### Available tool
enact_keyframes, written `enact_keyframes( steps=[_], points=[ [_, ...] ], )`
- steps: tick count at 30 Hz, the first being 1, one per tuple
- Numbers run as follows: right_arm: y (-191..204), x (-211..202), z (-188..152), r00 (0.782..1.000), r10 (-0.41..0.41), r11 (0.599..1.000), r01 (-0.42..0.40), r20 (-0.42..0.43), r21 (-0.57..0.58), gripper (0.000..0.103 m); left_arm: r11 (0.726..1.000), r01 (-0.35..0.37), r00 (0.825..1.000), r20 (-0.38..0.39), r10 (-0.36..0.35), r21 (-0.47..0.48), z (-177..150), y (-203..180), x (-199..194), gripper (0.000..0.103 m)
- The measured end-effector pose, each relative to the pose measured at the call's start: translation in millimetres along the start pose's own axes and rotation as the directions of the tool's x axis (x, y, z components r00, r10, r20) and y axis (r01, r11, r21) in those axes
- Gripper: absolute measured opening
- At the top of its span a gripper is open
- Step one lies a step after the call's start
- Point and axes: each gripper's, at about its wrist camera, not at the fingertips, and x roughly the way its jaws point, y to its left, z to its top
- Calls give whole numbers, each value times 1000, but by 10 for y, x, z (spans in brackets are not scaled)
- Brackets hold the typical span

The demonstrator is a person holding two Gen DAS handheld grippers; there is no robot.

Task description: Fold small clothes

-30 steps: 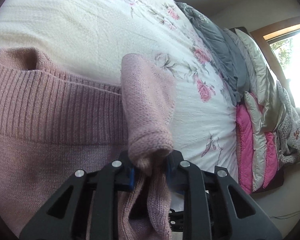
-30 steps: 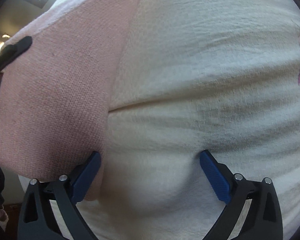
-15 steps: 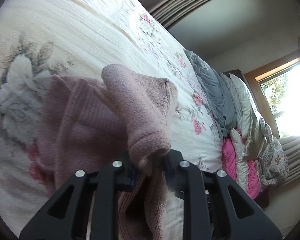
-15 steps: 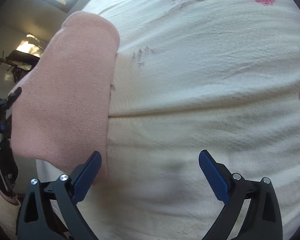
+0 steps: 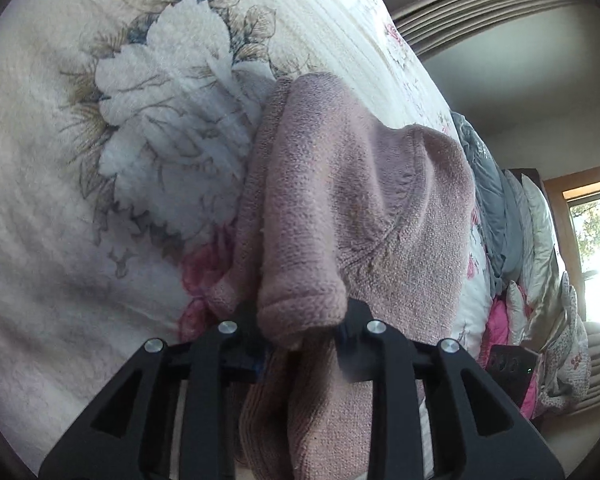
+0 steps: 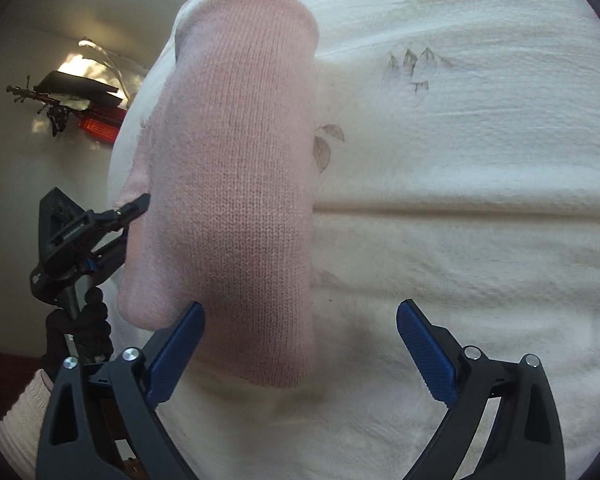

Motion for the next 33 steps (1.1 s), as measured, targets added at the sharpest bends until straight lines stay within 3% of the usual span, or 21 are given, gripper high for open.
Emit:
enact_keyframes(
  steps=[4,9,16,18,19,20,22,25,28,31,33],
  points=[
    [62,145,-19,998,-53,998,52,-39,-31,94,1000,-21,999,-26,21,20,-91,-47,-249,34],
    [153,69,-46,999,-47,998,45,-25,-50,94,999,27,997,-75,-26,16,-493,-70,-572,49],
    [181,-42,-38,999,-43,998,42,-20,-46,94,994,96,987,-126,-103,-60,-900,9,-466,49],
    [178,-41,-30,998,-50,998,49,-23,-41,94,989,123,981,-141,-133,-80,-898,9,-402,34],
    [172,-19,-23,998,-52,998,51,-25,-39,94,988,135,978,-151,-146,-81,-889,-3,-391,15],
    [209,2,-16,998,-53,998,52,-24,-37,94,988,136,977,-156,-145,-69,-875,-23,-401,9],
    [228,-29,-22,998,-55,998,54,-18,-37,94,994,110,985,-135,-110,-4,-832,-85,-505,6],
    [237,-71,-17,999,-36,999,36,-4,-31,94,996,3,994,-106,6,93,-755,-59,-660,5],
    [95,-193,-87,1000,28,1000,-28,-1,6,94,999,27,990,-137,-23,29,-726,124,-646,3],
    [34,-140,-99,997,80,995,-80,-6,56,94,993,-3,989,-146,20,118,-790,37,-585,3],
    [-12,-65,-100,994,111,990,-108,-19,92,94,992,-12,986,-161,32,127,-830,49,-503,3]
  ],
)
